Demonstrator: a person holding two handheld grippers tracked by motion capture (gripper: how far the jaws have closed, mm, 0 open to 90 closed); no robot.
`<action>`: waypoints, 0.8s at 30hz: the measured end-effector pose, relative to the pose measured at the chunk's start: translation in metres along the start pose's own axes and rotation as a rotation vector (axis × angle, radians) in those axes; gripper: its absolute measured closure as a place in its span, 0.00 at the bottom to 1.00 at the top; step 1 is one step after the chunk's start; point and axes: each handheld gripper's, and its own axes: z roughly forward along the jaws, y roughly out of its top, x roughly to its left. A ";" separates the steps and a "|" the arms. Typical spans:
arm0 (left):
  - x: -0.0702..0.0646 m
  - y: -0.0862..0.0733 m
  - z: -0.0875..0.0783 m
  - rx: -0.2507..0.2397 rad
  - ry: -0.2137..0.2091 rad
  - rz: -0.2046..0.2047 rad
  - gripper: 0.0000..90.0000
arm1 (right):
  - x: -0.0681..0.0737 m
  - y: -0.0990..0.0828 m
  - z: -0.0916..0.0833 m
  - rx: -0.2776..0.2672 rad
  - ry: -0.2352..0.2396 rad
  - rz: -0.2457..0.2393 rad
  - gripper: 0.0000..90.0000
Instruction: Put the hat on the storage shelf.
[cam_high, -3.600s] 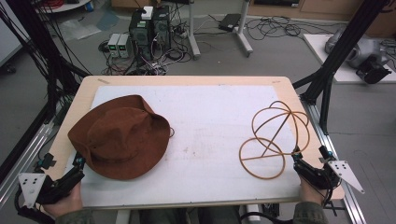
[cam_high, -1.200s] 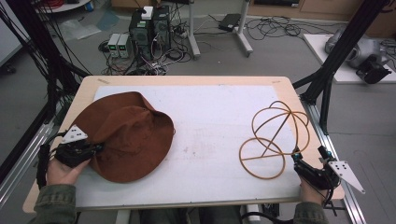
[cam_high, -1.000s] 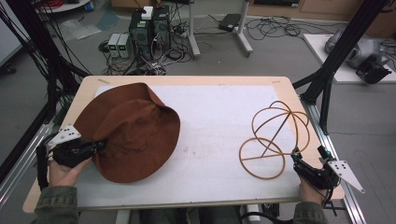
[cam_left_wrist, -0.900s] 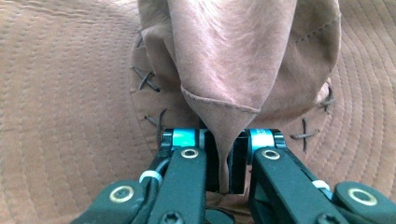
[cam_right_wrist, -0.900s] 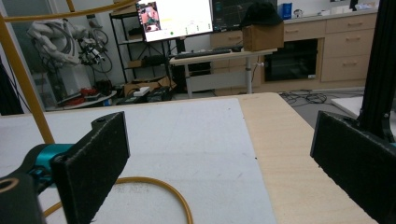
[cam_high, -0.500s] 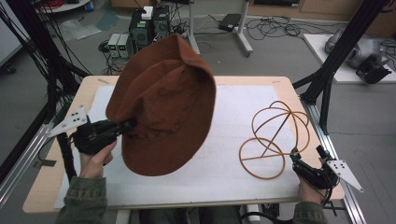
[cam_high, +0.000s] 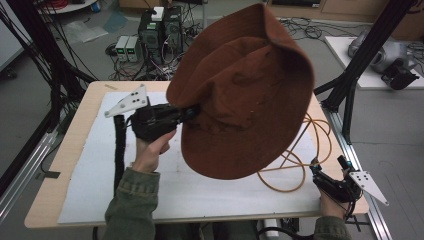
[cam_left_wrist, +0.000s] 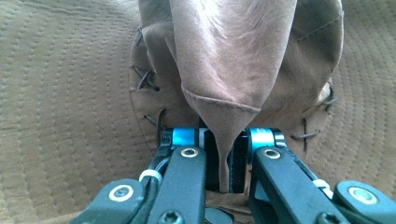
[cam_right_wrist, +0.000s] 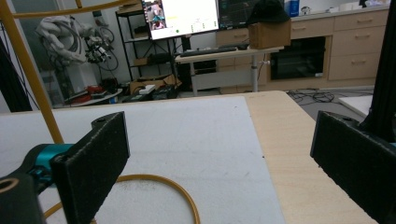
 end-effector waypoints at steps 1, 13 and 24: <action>-0.001 0.001 0.008 -0.006 -0.012 0.000 0.98 | 0.000 0.000 0.000 0.000 0.001 -0.002 0.04; -0.001 -0.003 0.095 0.054 -0.099 0.007 0.98 | 0.000 0.000 -0.001 0.004 0.003 0.025 0.04; -0.001 -0.015 0.156 0.233 -0.155 0.024 0.98 | -0.003 -0.001 -0.001 -0.008 0.013 0.016 0.04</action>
